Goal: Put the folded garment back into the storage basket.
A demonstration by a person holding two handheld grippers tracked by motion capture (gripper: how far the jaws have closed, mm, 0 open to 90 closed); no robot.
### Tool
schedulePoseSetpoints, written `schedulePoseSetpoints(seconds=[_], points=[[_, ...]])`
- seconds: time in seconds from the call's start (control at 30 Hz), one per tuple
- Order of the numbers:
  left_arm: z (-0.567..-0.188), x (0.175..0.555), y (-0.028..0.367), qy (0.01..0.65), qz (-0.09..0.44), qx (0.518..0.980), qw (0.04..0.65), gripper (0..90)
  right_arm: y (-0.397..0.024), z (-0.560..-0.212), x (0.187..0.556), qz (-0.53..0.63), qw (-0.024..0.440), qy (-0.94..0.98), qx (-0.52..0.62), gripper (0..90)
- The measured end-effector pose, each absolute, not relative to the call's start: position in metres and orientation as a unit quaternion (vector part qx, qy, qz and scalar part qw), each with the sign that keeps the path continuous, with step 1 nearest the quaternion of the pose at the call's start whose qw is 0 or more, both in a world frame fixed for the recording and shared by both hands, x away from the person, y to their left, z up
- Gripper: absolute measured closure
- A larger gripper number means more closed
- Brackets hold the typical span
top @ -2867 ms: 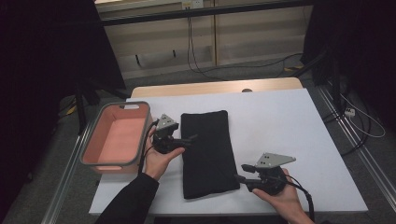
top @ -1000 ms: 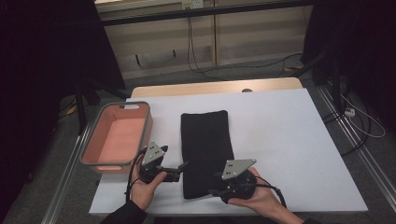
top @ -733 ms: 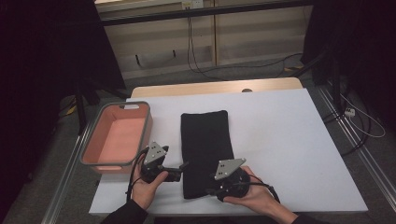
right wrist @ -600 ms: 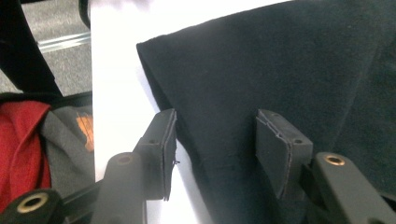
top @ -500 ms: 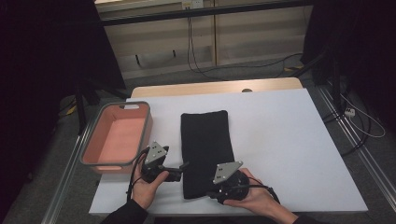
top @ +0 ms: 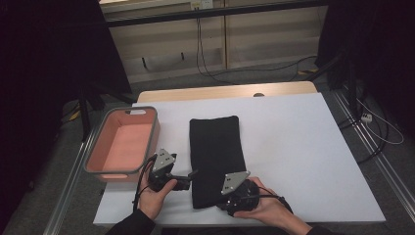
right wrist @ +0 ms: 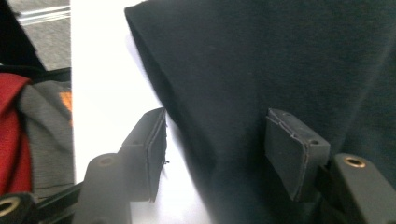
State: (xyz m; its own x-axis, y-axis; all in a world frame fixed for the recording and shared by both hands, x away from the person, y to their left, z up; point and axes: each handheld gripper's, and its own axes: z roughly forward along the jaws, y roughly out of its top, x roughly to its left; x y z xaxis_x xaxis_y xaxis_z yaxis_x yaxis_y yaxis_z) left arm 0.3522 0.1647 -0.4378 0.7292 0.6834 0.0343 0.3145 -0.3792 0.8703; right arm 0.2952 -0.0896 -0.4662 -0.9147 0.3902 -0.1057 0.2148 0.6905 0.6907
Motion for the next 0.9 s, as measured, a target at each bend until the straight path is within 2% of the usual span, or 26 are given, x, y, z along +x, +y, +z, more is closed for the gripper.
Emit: schedulePoseSetpoints(seconds=[0.1,0.3,0.4,0.43,0.53,0.9], points=[[-0.438,0.353,0.165,0.311,0.195,0.806,0.465,5.1,-0.091,-0.465,0.298,0.354,0.123,0.912,0.169,44.6],[-0.439,0.354,0.163,0.315,0.188,0.807,0.463,5.1,-0.090,-0.464,0.304,0.346,0.112,0.916,0.170,47.0],[-0.439,0.354,0.163,0.315,0.188,0.806,0.464,5.1,-0.091,-0.466,0.306,0.355,0.117,0.913,0.165,56.5],[-0.439,0.354,0.163,0.315,0.188,0.806,0.464,5.1,-0.091,-0.466,0.306,0.355,0.117,0.913,0.165,56.5],[-0.440,0.355,0.163,0.313,0.191,0.808,0.462,5.1,-0.091,-0.465,0.309,0.356,0.128,0.911,0.165,69.6],[-0.440,0.355,0.160,0.309,0.188,0.810,0.462,5.1,-0.090,-0.467,0.306,0.361,0.151,0.904,0.172,79.7]])
